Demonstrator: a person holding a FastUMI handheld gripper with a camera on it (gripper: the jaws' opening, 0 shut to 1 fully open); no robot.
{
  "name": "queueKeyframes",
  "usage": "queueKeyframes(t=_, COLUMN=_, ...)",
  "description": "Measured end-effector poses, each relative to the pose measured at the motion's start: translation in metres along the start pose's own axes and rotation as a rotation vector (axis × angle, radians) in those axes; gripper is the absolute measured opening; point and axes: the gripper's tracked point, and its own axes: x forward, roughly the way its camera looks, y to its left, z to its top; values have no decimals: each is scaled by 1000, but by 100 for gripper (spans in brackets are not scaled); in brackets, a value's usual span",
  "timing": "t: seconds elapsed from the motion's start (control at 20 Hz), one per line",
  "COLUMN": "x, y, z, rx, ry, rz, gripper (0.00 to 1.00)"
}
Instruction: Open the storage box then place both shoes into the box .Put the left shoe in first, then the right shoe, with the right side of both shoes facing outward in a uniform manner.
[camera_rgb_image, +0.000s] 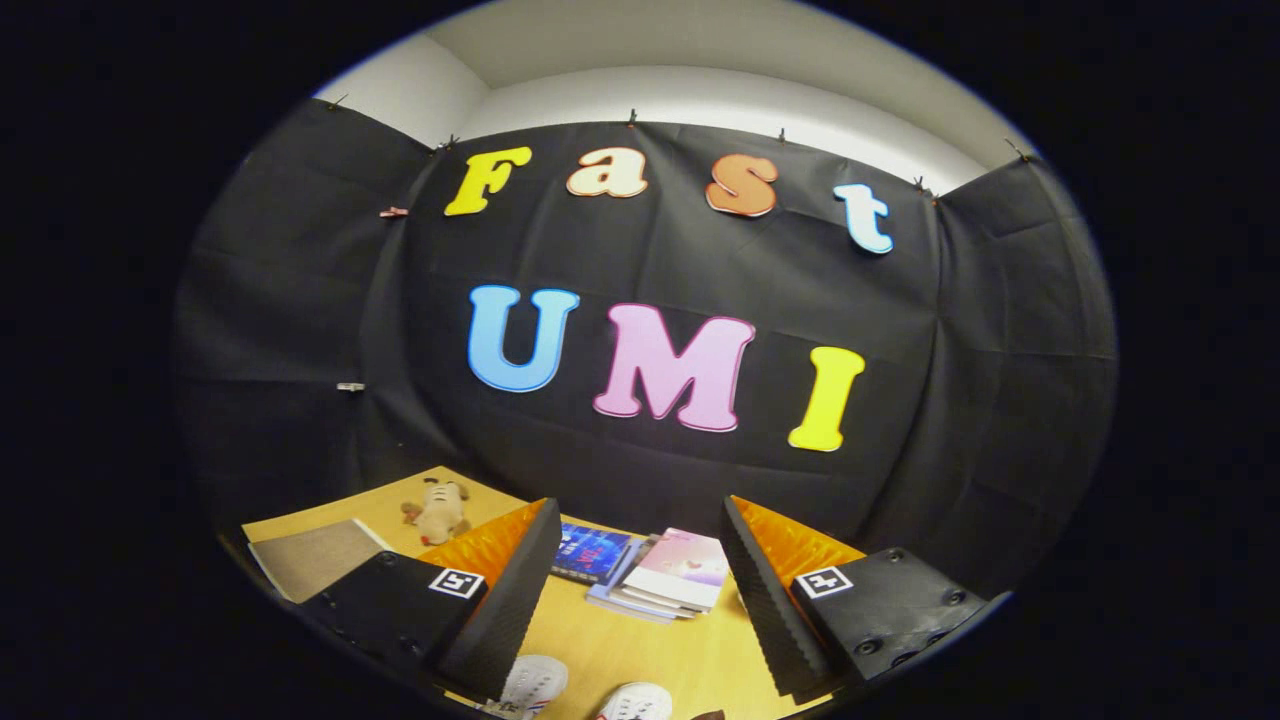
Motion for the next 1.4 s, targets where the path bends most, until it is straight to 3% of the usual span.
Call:
queueKeyframes(t=0.4, x=-3, y=114, z=-56, rx=202, ry=164, rz=457, gripper=98)
queueKeyframes(t=0.65, x=-29, y=176, z=-105, rx=480, ry=353, rz=718, gripper=98)
queueKeyframes(t=1.0, x=-40, y=192, z=-177, rx=847, ry=562, rz=771, gripper=98)
queueKeyframes(t=1.4, x=-47, y=225, z=-214, rx=1182, ry=736, rz=928, gripper=98)
